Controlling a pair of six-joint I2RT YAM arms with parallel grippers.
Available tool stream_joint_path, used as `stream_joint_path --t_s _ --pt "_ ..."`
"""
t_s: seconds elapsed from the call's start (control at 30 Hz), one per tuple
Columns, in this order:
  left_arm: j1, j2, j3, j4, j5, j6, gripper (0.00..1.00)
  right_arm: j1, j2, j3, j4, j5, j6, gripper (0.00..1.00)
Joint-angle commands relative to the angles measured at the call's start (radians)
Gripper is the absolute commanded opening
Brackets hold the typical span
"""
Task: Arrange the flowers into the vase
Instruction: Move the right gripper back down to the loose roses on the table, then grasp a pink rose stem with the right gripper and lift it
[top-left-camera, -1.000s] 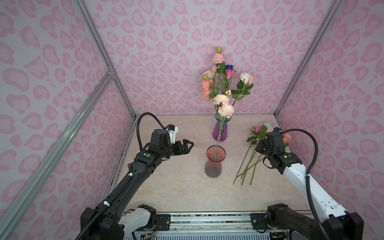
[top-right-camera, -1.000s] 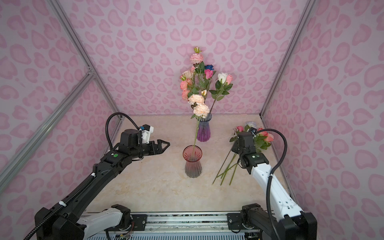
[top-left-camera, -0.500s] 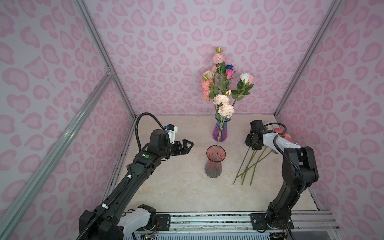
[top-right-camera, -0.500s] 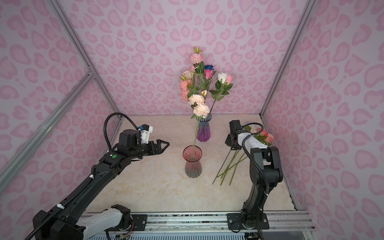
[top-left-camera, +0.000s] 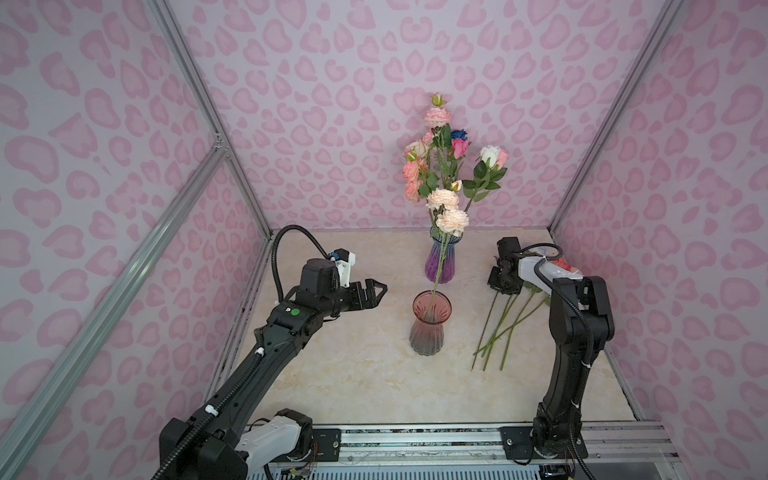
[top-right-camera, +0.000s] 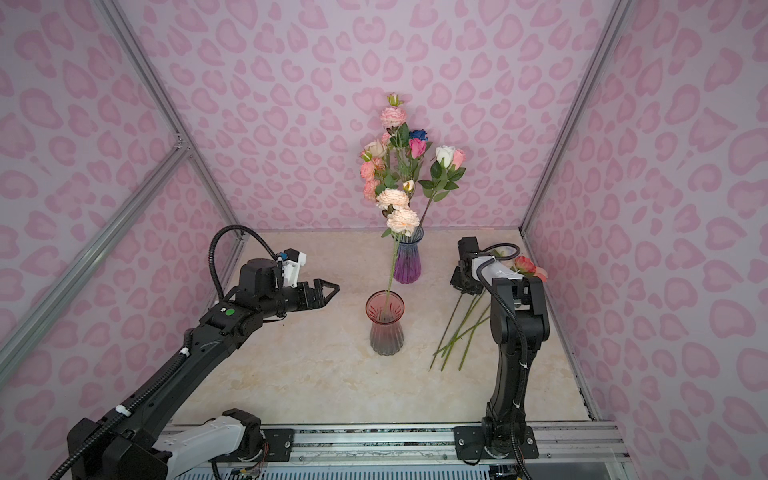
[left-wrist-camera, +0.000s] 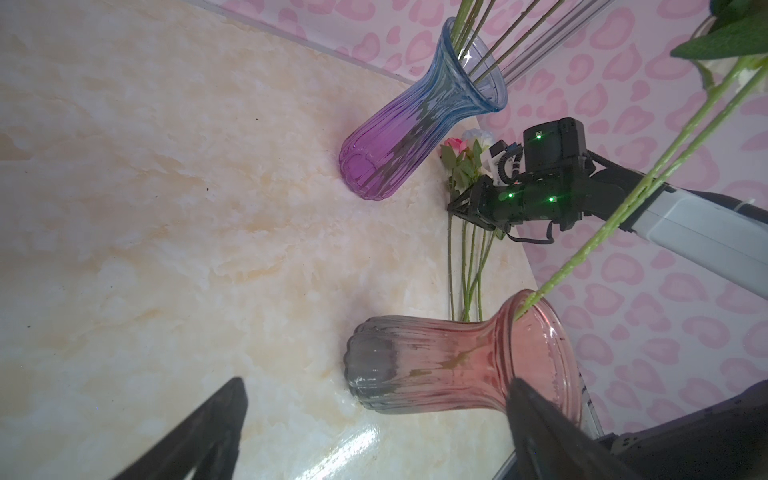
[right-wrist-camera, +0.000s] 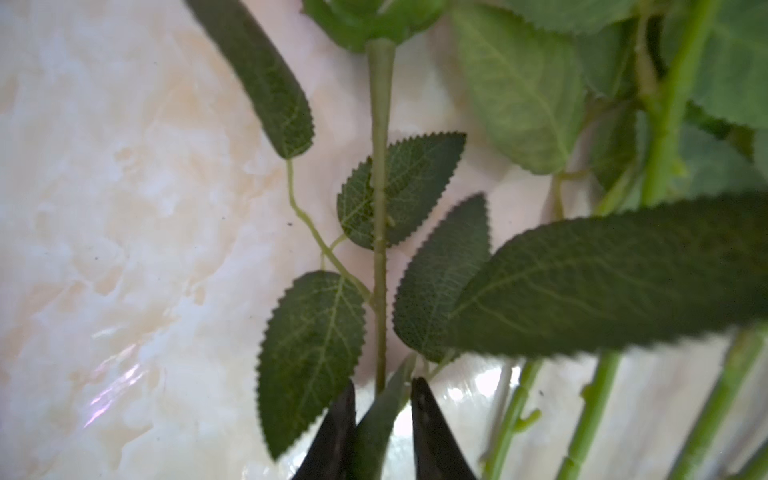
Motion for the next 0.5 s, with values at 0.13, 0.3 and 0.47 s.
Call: stream_joint_path --t_s 0.13,0.3,0.47 --pt "0.001 -0.01 0.003 0.012 0.01 0.004 0.98 0.004 0.026 -0.022 -0.022 0.011 -0.013 0.17" --pt "0.001 -0.01 0.005 0.014 0.017 0.002 0.98 0.005 0.014 -0.04 -0.011 0.008 -0.022 0.06" --pt "0.001 -0.012 0.003 0.014 0.01 0.004 0.98 0.011 -0.107 -0.099 0.034 0.018 -0.007 0.01"
